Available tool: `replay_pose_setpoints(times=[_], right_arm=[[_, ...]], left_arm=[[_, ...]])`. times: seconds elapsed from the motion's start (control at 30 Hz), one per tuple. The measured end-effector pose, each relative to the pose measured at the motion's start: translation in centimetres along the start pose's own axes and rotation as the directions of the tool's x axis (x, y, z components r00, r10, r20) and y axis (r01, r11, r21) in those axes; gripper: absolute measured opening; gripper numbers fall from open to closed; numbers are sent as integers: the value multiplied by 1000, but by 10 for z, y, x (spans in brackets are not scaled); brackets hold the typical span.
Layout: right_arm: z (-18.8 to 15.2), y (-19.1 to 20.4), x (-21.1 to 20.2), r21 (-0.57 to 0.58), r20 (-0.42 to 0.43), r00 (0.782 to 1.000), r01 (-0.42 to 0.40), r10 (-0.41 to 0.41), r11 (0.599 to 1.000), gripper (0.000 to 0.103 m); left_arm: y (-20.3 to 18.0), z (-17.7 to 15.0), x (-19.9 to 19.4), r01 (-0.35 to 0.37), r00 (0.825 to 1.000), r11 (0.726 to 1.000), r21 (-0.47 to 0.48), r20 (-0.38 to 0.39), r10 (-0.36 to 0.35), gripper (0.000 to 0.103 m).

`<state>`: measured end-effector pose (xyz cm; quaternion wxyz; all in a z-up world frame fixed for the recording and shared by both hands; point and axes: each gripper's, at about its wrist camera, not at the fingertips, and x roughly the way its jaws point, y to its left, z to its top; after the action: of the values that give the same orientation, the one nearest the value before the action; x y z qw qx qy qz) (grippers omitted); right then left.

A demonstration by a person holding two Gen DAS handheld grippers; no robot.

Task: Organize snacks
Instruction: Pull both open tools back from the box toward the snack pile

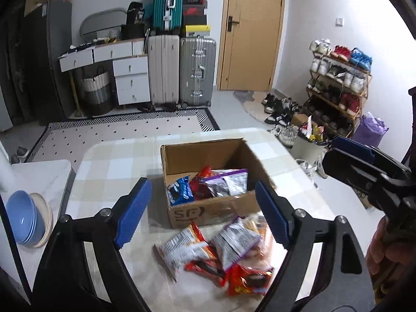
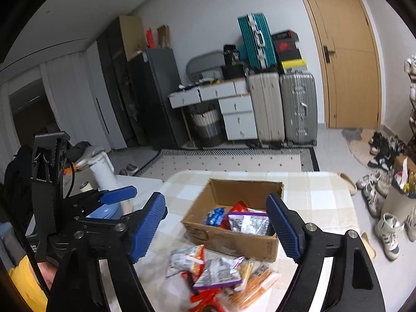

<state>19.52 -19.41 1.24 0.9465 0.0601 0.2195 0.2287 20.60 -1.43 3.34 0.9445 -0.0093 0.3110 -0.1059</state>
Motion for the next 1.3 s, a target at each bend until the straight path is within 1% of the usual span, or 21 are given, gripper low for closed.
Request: replay_pose_setpoints(times=[0.03,0.07,0.13,0.2,0.23,0.3,0.33,0.37,0.43,0.5,0.57,0.7,0.8,0.87,0.93,1.03,1.17,1.3], right_arm=[[-2,6,-13,-6,15,1000,-3,3,1000,87],[-5,11,-22,-8,23,1000,-2,3,1000,89],[-10,21,-44,-13,44,999,-11,12,1000,89],[-16,31,-61,-22,70,998,-4,6,1000,90],[-21,35,-69,-27,81,997,1,1,1000,92],[-33,42,-88,-28,105,994,8,-5,1000,94],[-37,45,-95,-27,113,994,10,-7,1000,94],[-44,48,-104,-26,123,992,11,-8,1000,94],[-52,51,-112,-25,131,991,10,-7,1000,94],[-65,54,-122,-25,137,991,9,-6,1000,96],[-81,57,-130,-30,142,990,11,-7,999,102],[-109,56,-132,-12,146,989,21,-19,1000,102],[-129,51,-125,5,112,993,22,-22,1000,102],[-141,46,-120,12,91,995,28,-29,1000,102],[-152,44,-113,11,57,998,37,-37,999,102],[-165,41,-106,28,27,999,38,-39,999,102],[-171,38,-102,45,16,999,33,-34,998,102],[-168,43,-101,40,17,1000,23,-24,999,102]], left_arm=[[-2,-4,-14,5,1000,1000,-9,8,-5,82],[-4,-5,-25,14,1000,1000,-16,11,-14,83],[-10,-13,-49,30,999,999,-22,31,-29,83],[-18,-22,-73,23,998,1000,-4,52,-23,84],[-20,-27,-84,19,998,1000,1,63,-19,86],[-24,-37,-105,9,996,1000,2,85,-9,91],[-23,-43,-115,10,995,1000,-9,98,-9,98],[-21,-45,-120,9,994,1000,-18,106,-7,103],[-19,-58,-138,4,991,999,-40,130,1,103],[-18,-72,-151,-3,991,998,-56,134,10,103],[-15,-85,-158,-11,992,998,-68,127,20,103],[-7,-117,-165,-36,992,995,-97,115,48,103],[-6,-143,-161,-54,993,994,-94,99,64,103],[-3,-155,-152,-79,994,993,-85,67,85,103],[0,-166,-143,-74,997,994,-84,31,77,103],[5,-181,-130,-66,998,991,-116,-2,66,103],[5,-185,-115,-68,998,991,-116,-18,67,103],[3,-187,-106,-63,998,992,-112,-24,61,103]])
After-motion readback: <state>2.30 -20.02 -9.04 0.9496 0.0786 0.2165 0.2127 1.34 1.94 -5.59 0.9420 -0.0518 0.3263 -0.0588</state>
